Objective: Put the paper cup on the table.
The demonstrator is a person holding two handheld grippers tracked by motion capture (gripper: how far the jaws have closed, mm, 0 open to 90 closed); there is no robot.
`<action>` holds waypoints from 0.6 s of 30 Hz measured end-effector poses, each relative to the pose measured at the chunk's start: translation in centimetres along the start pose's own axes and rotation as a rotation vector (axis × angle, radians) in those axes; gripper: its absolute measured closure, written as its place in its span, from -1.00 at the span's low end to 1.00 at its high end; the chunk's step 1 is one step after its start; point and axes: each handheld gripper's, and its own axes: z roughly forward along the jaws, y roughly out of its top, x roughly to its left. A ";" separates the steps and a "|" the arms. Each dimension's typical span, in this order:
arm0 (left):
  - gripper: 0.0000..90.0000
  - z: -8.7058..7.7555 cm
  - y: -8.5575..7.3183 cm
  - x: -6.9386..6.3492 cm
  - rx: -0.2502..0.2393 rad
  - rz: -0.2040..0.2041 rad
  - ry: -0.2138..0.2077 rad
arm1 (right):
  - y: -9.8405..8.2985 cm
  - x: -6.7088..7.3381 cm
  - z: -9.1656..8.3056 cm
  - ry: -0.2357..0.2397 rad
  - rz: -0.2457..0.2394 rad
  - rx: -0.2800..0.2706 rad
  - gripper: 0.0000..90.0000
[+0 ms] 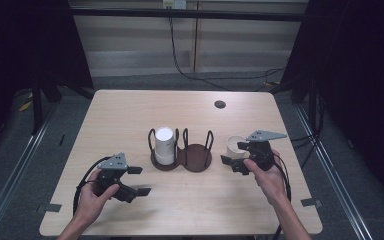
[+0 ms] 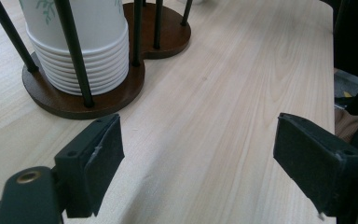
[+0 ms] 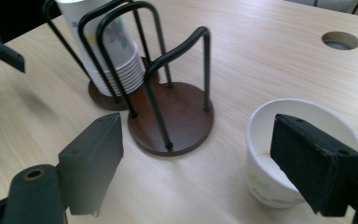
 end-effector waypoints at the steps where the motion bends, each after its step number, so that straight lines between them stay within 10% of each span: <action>1: -0.64 0.0 0.0 0.0 -0.003 -0.005 -0.001 | -0.2 0.3 0.0 0.006 -0.002 -0.004 -0.63; 18: -0.64 -0.1 -0.8 -0.7 -0.012 -0.015 0.020 | -4.0 5.0 1.2 0.103 -0.038 -0.010 -0.57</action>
